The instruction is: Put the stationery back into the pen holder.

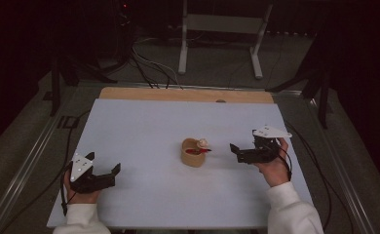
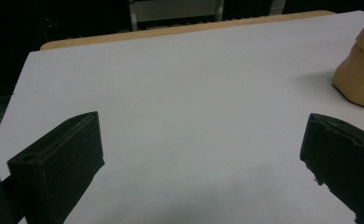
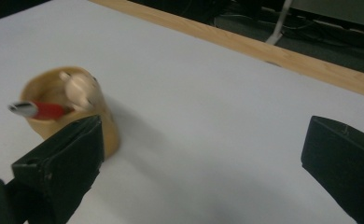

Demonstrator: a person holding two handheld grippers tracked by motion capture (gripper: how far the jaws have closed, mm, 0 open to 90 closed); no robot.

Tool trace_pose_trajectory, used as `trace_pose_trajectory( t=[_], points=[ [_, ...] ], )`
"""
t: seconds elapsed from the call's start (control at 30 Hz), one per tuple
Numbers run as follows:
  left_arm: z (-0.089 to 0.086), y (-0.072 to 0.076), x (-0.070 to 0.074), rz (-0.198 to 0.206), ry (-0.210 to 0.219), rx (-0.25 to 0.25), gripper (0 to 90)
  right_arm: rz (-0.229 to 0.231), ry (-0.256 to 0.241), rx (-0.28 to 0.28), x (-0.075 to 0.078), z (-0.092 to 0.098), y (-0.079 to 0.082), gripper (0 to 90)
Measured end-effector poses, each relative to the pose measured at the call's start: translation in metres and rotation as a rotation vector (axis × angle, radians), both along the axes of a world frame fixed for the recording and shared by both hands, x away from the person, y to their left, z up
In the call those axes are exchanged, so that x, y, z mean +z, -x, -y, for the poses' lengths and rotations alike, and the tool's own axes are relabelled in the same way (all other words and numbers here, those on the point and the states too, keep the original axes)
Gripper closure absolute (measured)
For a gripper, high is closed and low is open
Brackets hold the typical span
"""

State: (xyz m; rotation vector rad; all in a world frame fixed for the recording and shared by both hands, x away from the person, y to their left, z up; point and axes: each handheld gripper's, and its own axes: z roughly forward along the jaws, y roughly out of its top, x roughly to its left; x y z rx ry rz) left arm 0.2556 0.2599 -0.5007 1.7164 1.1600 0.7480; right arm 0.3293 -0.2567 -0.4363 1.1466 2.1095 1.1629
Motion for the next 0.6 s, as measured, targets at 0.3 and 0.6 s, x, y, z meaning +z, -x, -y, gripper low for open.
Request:
trace_pose_trajectory(
  t=[0.3, 0.6],
  points=[
    [0.0, 0.0, 0.001, 0.004, 0.001, -0.004, 0.0, -0.004, 0.032, -0.056, -0.02, 0.018, 0.012, 0.0],
    [-0.001, 0.003, 0.003, 0.02, 0.012, -0.017, 0.0, 0.026, 0.007, -0.093, -0.039, 0.029, 0.039, 0.0]
  ],
)
